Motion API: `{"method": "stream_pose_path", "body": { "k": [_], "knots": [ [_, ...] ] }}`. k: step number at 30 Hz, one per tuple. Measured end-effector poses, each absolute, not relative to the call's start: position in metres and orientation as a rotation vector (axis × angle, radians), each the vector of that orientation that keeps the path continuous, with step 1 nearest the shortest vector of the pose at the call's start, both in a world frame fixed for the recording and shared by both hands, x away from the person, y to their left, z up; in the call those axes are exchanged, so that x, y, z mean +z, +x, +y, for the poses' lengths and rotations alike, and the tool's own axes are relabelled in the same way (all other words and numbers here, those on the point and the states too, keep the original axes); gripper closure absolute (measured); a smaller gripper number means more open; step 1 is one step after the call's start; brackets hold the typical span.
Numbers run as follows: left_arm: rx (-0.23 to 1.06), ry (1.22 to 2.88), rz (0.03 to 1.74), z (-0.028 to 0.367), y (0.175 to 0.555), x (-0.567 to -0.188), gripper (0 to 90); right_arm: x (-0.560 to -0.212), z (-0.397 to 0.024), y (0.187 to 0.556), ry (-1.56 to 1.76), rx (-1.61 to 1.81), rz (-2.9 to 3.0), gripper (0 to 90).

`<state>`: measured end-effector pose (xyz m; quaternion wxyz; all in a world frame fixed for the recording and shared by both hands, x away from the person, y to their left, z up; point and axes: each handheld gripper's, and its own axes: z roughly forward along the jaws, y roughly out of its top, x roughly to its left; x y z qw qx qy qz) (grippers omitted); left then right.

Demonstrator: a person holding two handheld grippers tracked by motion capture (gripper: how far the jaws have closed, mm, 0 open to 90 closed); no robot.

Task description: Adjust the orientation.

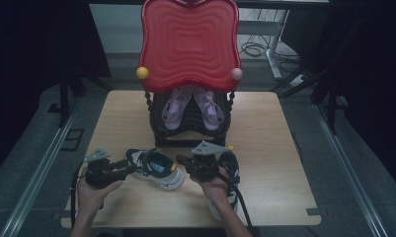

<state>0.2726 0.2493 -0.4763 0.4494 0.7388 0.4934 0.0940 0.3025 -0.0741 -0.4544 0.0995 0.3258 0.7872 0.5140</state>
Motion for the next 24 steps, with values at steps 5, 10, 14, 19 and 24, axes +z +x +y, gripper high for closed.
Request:
{"method": "stream_pose_path", "body": {
  "k": [5, 10, 14, 19, 24],
  "knots": [
    [0.234, 1.827, 1.218, 0.249, 0.272, -0.476, 53.3, -0.459, -0.065, 0.308, 0.972, 1.482, 2.352, 89.3],
    [0.236, 1.824, 1.217, 0.25, 0.272, -0.476, 53.3, -0.463, -0.058, 0.313, 0.989, 1.436, 2.369, 89.4],
    [0.236, 1.82, 1.218, 0.251, 0.272, -0.476, 53.2, -0.469, -0.054, 0.318, 1.007, 1.398, 2.385, 89.4],
    [0.241, 1.802, 1.226, 0.255, 0.271, -0.474, 53.2, -0.473, -0.05, 0.32, 0.998, 1.366, 2.405, 89.5],
    [0.235, 1.758, 1.242, 0.266, 0.271, -0.472, 52.9, -0.473, -0.051, 0.319, 0.972, 1.377, 2.438, 89.5]
  ]
}}
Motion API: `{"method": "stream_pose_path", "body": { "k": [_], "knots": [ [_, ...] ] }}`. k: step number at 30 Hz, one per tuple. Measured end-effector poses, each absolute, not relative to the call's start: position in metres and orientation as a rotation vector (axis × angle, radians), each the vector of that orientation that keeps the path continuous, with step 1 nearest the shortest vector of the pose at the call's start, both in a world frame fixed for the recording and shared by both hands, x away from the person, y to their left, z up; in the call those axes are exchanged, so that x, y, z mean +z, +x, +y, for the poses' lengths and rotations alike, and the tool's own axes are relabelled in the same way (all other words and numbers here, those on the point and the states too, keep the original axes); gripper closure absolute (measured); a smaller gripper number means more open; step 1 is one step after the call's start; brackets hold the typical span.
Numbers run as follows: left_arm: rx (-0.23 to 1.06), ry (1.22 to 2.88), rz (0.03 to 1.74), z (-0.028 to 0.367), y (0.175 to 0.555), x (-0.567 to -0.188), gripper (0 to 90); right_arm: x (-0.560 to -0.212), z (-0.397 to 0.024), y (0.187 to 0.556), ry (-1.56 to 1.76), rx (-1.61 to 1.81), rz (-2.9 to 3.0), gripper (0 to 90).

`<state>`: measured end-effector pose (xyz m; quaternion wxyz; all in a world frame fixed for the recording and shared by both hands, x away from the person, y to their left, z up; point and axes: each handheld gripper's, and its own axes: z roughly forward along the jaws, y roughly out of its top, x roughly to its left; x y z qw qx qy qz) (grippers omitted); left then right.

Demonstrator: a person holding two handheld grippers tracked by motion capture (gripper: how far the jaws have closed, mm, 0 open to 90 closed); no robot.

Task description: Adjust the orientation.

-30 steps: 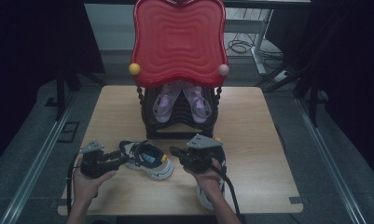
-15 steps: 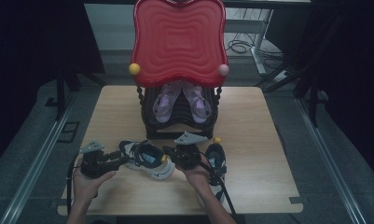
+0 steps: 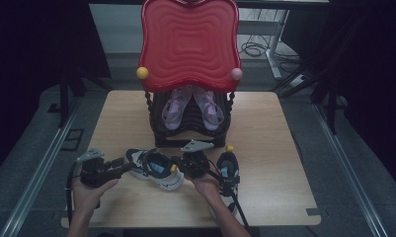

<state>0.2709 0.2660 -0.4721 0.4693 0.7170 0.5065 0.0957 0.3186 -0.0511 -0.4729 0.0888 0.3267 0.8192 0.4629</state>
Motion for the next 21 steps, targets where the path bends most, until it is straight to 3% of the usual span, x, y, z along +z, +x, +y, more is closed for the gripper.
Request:
{"method": "stream_pose_path", "body": {
  "k": [21],
  "knots": [
    [0.243, 1.728, 1.26, 0.277, 0.27, -0.472, 52.2, -0.473, -0.034, 0.282, 0.787, 1.433, 2.564, 89.5]
  ]
}}
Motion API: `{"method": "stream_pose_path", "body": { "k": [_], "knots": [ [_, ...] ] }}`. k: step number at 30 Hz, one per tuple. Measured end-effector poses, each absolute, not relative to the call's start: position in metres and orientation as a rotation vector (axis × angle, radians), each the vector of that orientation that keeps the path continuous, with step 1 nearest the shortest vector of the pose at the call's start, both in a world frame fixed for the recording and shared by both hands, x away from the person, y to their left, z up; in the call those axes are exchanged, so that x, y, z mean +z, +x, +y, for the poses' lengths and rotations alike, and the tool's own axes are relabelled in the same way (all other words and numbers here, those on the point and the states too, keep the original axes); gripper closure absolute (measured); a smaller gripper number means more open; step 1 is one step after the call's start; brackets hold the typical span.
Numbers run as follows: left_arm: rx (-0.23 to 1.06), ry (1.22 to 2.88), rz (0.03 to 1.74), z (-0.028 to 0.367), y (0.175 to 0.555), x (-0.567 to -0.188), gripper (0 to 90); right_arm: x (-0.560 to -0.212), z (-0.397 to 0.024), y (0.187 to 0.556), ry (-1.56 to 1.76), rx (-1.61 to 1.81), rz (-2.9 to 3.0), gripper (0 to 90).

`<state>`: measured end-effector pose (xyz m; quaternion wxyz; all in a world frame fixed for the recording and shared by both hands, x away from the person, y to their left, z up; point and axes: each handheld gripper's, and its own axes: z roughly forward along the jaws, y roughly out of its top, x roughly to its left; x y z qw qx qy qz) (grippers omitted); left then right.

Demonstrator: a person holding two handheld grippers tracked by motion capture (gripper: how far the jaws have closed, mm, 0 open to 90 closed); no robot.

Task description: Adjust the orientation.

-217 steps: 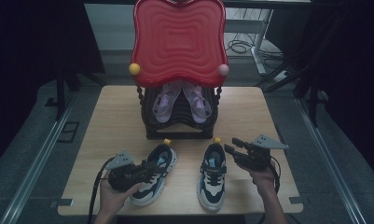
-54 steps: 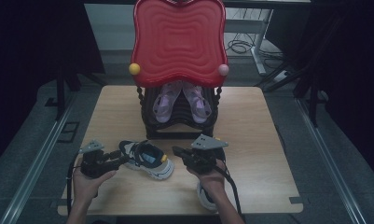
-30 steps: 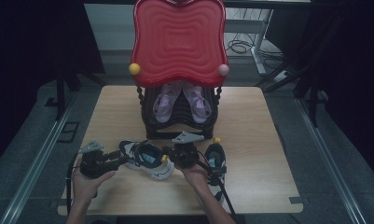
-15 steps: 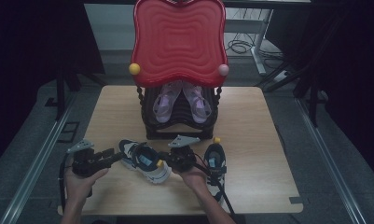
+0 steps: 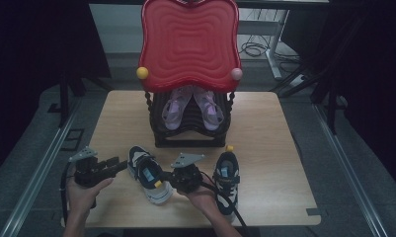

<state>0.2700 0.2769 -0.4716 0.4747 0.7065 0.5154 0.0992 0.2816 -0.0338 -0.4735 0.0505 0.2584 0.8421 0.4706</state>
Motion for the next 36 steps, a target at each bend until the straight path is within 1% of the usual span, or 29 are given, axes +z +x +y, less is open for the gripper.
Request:
{"method": "stream_pose_path", "body": {
  "k": [22, 36],
  "knots": [
    [0.253, 1.716, 1.268, 0.283, 0.269, -0.471, 52.1, -0.484, -0.002, 0.256, 0.651, 1.524, 2.668, 89.5],
    [0.261, 1.698, 1.278, 0.289, 0.268, -0.47, 51.5, -0.494, 0.024, 0.251, 0.618, 1.612, 2.672, 89.5]
  ]
}}
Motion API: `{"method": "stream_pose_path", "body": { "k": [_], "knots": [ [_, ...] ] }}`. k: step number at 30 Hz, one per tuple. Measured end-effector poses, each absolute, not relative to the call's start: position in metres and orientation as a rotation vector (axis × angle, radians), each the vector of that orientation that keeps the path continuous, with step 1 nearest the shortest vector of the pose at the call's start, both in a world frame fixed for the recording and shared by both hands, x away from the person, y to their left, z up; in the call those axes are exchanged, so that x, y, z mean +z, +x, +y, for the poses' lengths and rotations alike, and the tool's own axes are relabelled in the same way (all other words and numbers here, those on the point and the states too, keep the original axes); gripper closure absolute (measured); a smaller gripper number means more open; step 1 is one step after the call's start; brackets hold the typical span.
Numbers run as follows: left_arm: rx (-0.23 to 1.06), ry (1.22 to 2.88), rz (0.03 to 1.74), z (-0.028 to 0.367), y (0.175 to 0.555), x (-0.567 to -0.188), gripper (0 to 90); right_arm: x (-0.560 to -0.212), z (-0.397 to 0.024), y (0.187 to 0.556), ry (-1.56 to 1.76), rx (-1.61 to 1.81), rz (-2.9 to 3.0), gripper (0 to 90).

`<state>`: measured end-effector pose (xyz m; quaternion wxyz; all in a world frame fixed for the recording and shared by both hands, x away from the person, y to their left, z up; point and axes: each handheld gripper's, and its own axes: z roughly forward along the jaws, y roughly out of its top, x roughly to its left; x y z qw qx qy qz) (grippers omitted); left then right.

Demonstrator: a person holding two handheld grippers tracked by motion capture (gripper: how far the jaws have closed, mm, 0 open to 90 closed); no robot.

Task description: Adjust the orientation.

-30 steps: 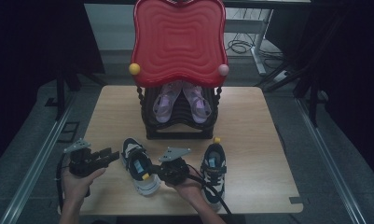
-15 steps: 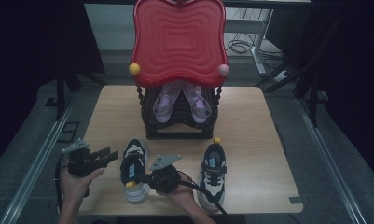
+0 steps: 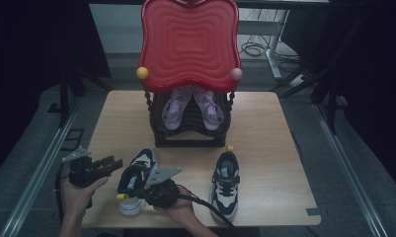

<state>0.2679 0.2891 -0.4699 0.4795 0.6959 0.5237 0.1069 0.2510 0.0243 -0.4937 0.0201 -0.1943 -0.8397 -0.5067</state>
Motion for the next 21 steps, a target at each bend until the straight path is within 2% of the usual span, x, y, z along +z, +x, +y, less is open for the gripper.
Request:
{"method": "stream_pose_path", "body": {
  "k": [11, 21],
  "knots": [
    [0.266, 1.685, 1.283, 0.294, 0.267, -0.469, 51.1, -0.495, 0.039, 0.251, -0.579, -1.583, -2.603, 89.5],
    [0.263, 1.688, 1.289, 0.292, 0.267, -0.471, 50.0, -0.474, -0.002, 0.254, -0.644, -1.624, -2.664, 89.5]
  ]
}}
